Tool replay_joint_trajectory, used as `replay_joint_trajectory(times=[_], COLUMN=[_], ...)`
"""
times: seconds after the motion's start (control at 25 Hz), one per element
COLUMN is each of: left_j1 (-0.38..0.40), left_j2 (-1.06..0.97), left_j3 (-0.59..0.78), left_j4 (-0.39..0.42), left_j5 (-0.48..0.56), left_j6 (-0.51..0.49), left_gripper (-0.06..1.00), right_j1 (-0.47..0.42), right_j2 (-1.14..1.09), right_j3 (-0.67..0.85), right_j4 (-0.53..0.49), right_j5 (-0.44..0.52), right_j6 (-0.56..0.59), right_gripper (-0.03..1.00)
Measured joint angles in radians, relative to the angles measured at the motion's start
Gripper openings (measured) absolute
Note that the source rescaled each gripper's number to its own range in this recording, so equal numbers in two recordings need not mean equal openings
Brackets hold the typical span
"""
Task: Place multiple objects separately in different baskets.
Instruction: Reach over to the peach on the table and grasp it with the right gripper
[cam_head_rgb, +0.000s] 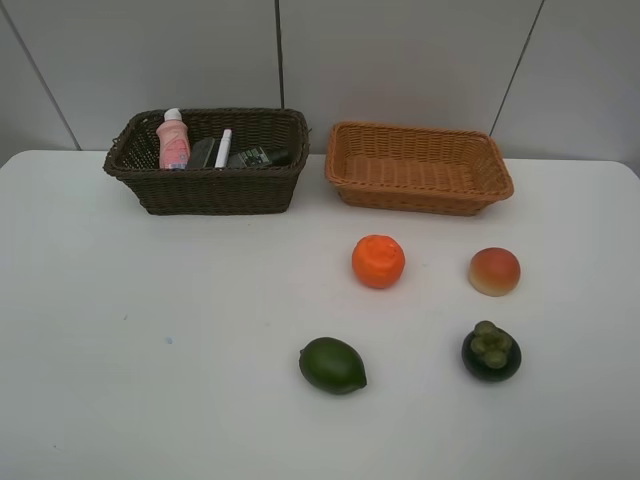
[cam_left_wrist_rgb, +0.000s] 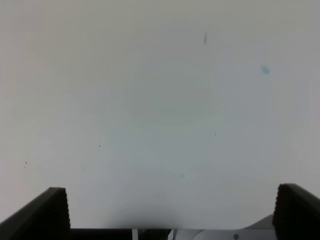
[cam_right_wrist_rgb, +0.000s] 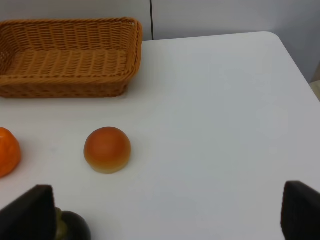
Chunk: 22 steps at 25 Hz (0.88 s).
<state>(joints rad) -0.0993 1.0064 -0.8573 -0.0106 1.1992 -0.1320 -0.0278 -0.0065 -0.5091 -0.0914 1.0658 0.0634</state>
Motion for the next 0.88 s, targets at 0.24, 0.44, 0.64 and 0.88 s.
replay_joint_trajectory(times=[0.24,0.44,0.64,0.88], left_j1=[0.000,0.000,0.000,0.000], left_j2=[-0.342,-0.612,-0.783,-0.924], left_j3=[0.166,0.280,0.332,0.332], left_j4=[-0.029,-0.060,-0.070,-0.073], left_j5=[-0.040,-0.126,-0.143,-0.149], left_j6=[0.104,0.179,0.189,0.191], left_gripper=[1.00,1.00,1.00,1.00], right_j1=[0.000,0.000,0.000,0.000], right_j2=[0.000,0.000,0.000,0.000], right_j3=[0.000,0.000,0.000,0.000], right_j4=[0.000,0.000,0.000,0.000], right_j5=[0.000,0.000,0.000,0.000], right_j6=[0.000,0.000,0.000,0.000], right_gripper=[0.98,0.98,0.98,0.98])
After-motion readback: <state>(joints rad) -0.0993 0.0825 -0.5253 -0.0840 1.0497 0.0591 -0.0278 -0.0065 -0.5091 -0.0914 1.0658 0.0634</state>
